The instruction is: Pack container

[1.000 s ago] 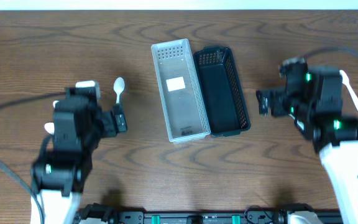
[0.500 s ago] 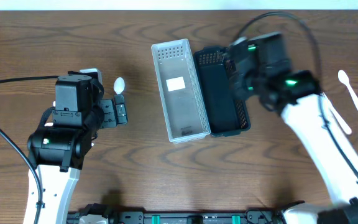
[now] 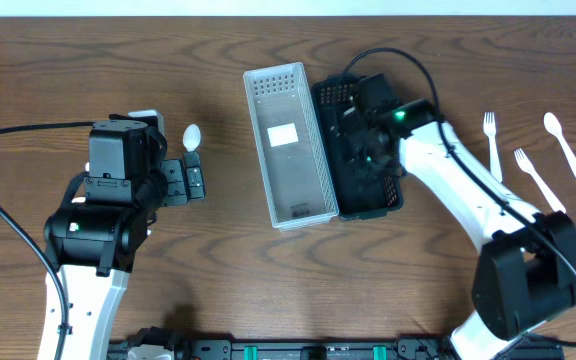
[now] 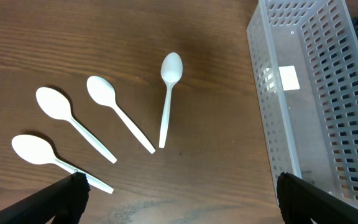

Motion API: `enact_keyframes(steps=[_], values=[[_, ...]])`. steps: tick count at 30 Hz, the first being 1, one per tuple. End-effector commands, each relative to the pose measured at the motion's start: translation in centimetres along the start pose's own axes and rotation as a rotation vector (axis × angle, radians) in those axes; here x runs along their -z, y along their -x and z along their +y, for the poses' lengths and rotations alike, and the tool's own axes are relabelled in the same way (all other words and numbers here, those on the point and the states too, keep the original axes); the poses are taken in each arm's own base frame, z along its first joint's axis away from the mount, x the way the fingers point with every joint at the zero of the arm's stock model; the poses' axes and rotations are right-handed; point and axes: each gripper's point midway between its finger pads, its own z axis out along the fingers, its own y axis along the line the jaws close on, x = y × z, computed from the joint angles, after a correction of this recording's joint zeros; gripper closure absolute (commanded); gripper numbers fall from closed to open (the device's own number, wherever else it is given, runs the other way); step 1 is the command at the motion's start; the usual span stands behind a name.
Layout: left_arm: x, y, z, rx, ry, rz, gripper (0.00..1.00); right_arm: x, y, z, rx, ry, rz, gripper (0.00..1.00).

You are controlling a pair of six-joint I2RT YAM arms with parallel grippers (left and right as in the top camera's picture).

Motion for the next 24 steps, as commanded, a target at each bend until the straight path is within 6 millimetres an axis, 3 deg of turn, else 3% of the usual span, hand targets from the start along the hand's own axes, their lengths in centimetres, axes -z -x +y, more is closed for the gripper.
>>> enact_keyframes(steps=[1, 7, 13, 19, 24], values=[[0.6, 0.7, -0.1, -0.012, -0.007, -0.020, 0.02, -0.8, -0.1, 2.8, 0.026, 0.071, 0.027, 0.99], [0.6, 0.7, -0.1, -0.012, -0.007, -0.021, 0.02, -1.0, -1.0, 5.0, 0.082, 0.083, 0.066, 0.99], [0.6, 0.7, -0.1, -0.012, -0.007, -0.021, 0.02, -1.0, -0.9, 5.4, 0.086, 0.095, 0.062, 0.99], [0.6, 0.7, -0.1, -0.012, -0.007, -0.020, 0.02, -0.6, 0.3, 7.7, 0.060, 0.240, 0.011, 0.99], [0.6, 0.7, -0.1, -0.012, -0.007, -0.020, 0.02, -0.5, 1.2, 8.2, 0.050, 0.261, -0.026, 0.99]])
